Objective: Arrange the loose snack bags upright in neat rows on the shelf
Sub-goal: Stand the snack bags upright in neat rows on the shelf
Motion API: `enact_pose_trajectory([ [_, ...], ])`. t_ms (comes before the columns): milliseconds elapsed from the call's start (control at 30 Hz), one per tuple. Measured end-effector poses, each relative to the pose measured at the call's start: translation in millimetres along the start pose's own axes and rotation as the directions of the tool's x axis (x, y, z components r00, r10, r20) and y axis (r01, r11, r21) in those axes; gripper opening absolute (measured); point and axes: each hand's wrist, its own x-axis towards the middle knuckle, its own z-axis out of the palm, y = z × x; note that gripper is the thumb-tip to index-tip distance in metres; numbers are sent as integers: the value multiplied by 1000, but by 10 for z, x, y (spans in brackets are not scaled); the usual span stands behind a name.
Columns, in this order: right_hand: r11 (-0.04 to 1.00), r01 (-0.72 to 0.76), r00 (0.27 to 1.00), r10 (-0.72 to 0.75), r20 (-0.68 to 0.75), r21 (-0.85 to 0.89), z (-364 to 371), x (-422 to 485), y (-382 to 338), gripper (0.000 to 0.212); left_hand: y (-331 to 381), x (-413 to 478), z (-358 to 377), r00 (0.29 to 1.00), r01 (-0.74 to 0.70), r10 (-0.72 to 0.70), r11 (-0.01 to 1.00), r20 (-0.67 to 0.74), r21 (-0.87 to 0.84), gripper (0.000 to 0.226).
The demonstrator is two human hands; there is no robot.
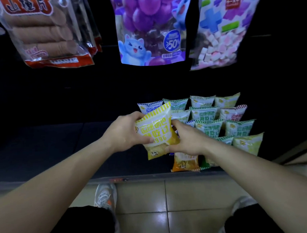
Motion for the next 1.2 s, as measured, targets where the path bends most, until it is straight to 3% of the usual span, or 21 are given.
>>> enact_pose_trajectory([
  [167,968,-98,992,113,52,-230,-151,139,440,78,-153,435,212,998,64,-62,966,-15,249,86],
  [400,952,-219,966,243,92,-213,-214,386,811,73,-646,1045,651,977,212,-210,931,-39,296,85],
  [667,936,-245,951,283,127,-255,-128,651,904,71,-1046,1626,1059,953,277,-297,938,67,210,85],
  [867,935,-245,945,289,153,-257,-39,795,839,70,-1191,1892,1129,953,269,-278,959,118,84,91],
  [1200,937,-262,938,303,170,-230,-6,821,817,71,-1126,2061,1272,965,255,-256,967,49,31,84],
])
